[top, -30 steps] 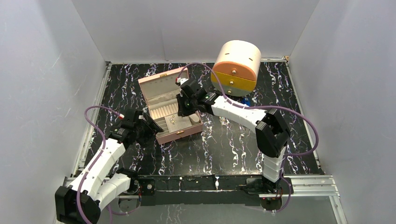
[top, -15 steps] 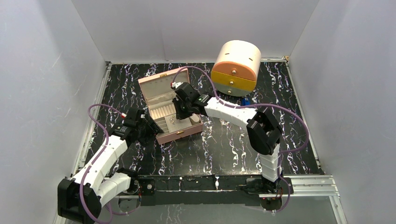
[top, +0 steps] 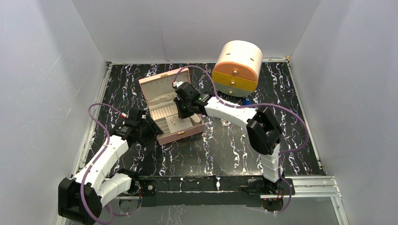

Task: Organize the mixed jewelry
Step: Place the jewelry in the jewelry box.

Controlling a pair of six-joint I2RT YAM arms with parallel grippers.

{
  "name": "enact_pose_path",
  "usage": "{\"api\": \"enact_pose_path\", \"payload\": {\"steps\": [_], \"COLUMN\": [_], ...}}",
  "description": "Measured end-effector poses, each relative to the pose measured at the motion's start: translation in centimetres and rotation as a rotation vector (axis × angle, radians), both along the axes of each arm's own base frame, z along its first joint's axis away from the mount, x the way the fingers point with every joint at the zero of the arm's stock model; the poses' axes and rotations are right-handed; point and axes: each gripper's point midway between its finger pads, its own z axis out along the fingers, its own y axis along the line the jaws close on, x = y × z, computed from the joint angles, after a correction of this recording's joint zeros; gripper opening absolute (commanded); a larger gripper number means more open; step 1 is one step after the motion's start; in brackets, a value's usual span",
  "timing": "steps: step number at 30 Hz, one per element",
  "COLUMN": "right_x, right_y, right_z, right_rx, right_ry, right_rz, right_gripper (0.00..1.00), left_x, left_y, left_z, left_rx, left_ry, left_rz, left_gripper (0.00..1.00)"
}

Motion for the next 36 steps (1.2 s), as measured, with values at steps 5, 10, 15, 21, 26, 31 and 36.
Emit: {"api": "enact_pose_path", "payload": {"steps": [5,10,15,21,26,31,36], "right_x": [-0.18,-0.28,-0.37,-0.37,-0.44,-0.57,-0.72], "right_y": [-0.11,-0.04,0.00,0.01,0.05,0.12,0.20], "right_z": [-0.40,-0.37,-0.38,-0.38,-0.37,-0.36,-0.36], "right_rx": [-0.011,-0.008,-0.005,-0.005,-0.003,0.001,0.005], "right_ry": [0.012,0.015,0.019,0.020,0.023,0.028,0.035], "right_rz": [0.003,0.010,0.016,0.015,0.018,0.023,0.029], "right_gripper": [0.09,0.09,0.09,0.09,0.09,0.09,0.09], "left_x": [-0.04,-0.13,-0.21,-0.46,-0.53,-0.51,-0.51], "left_y": [0.09,0.14,0.17,0.28,0.31,0.36,0.38], "left_z": [-0.11,-0.20,-0.36,-0.55,-0.58,-0.59,-0.60], "left_rx": [0.006,0.009,0.015,0.022,0.024,0.027,0.029], "left_ry": [0.004,0.009,0.016,0.029,0.031,0.030,0.030], "left_rz": [0.001,-0.002,-0.007,-0.012,-0.014,-0.014,-0.016], "left_gripper": [0.62,0.62,0.62,0.62,0.62,0.62,0.62]}}
